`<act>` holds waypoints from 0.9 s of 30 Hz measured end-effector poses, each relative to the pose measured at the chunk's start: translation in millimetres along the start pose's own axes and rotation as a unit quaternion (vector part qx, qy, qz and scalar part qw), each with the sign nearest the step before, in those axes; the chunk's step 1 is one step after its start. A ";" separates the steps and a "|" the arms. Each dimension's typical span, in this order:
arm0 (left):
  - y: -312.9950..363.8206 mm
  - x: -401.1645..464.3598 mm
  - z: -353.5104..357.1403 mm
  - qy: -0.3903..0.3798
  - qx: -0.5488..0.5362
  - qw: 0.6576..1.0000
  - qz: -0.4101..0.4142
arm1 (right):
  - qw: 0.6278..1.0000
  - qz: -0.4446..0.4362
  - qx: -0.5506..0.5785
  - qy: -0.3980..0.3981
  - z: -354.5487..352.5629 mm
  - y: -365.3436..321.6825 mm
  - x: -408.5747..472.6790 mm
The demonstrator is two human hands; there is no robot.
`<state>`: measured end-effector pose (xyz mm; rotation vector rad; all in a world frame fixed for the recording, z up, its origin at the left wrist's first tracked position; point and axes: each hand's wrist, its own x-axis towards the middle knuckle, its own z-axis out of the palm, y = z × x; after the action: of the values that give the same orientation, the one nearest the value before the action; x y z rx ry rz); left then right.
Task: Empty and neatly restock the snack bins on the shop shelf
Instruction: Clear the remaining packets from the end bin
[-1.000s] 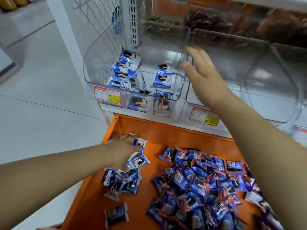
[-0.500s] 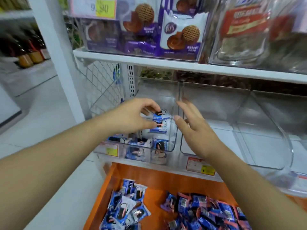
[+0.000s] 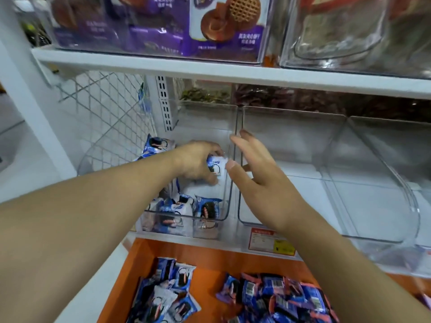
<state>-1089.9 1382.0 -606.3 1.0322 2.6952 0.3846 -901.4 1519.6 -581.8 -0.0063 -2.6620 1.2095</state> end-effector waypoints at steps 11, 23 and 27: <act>36.7 -184.7 -50.7 0.192 -0.160 0.968 0.008 | 1.000 0.022 0.000 0.003 -1.9 -10.3 -1.7; 7.8 -266.1 62.6 0.134 0.066 0.977 0.154 | 0.999 0.026 -0.038 0.017 2.0 -10.8 -2.7; -15.7 -247.3 97.5 0.042 0.067 0.993 0.091 | 0.999 0.016 -0.044 0.024 1.9 -9.5 -1.7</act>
<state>-890.6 1218.8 -673.6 1.3350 2.7405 0.2887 -899.3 1511.7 -576.3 -0.0907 -2.6811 1.0873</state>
